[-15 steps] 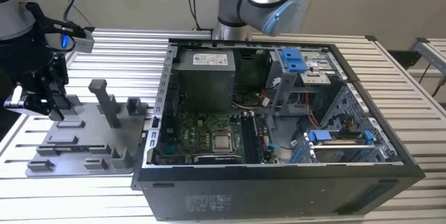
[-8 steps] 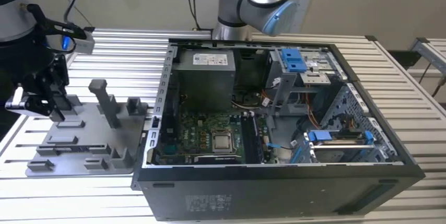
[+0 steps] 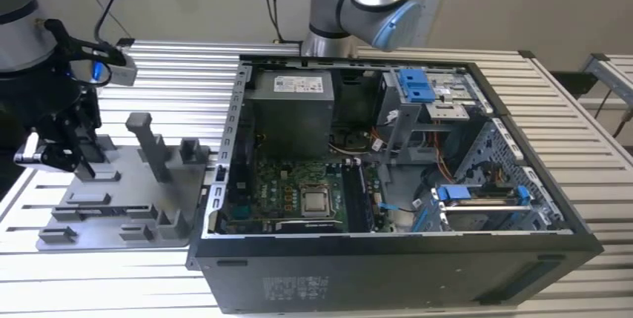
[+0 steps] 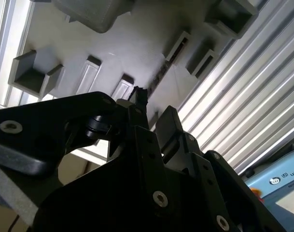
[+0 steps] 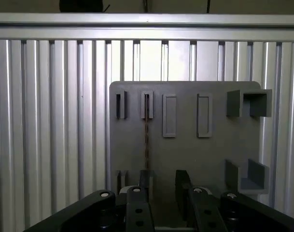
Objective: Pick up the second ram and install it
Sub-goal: 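Pick up the second ram and move it above second insertion slot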
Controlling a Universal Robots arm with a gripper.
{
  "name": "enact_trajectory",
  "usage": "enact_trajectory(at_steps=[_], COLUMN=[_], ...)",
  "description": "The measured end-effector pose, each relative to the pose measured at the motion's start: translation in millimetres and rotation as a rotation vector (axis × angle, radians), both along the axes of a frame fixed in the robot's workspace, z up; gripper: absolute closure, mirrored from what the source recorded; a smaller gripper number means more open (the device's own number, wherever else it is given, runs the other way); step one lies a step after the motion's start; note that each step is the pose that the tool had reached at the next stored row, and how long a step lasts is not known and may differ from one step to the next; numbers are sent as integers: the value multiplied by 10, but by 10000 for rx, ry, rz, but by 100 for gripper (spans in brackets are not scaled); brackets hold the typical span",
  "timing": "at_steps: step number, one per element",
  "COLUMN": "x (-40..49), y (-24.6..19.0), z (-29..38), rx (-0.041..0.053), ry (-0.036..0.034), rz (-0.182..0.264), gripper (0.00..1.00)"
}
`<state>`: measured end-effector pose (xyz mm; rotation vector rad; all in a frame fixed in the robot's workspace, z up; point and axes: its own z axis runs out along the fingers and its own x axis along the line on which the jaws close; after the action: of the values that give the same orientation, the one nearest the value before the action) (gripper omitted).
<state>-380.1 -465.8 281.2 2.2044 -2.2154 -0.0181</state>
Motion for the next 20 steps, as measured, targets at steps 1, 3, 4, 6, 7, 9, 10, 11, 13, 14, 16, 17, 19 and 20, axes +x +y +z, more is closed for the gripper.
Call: enact_trajectory(at_steps=[1, 3, 4, 6, 7, 9, 10, 11, 13, 14, 16, 17, 19, 20], x=[-3, -8, -10, -14, -16, -24, -28, -30, -34, -35, -36, -36, -35, -35], y=[-4, -16, -25, -42, -50, -63, -69, -74, -83, -87, -89, -89, -90, -90], z=[-18, -54, -72, -109, -126, -162, -180, -197, -233, -247, -263, -263, -263, -264], rx=[0, -1, -1, -1, 0, -1, 0, -1, 0, 0, -1, -2, -2, -2], ry=[0, 0, 0, 0, -1, 0, -1, 0, 0, -1, 0, 1, 2, 1], rz=[-5, -25, -34, -49, -56, -80, -94, -107, -122, -126, -128, -128, -127, -127], gripper=[64, 64, 64, 64, 64, 64, 64, 64, 64, 64, 64, 64, 64, 64])
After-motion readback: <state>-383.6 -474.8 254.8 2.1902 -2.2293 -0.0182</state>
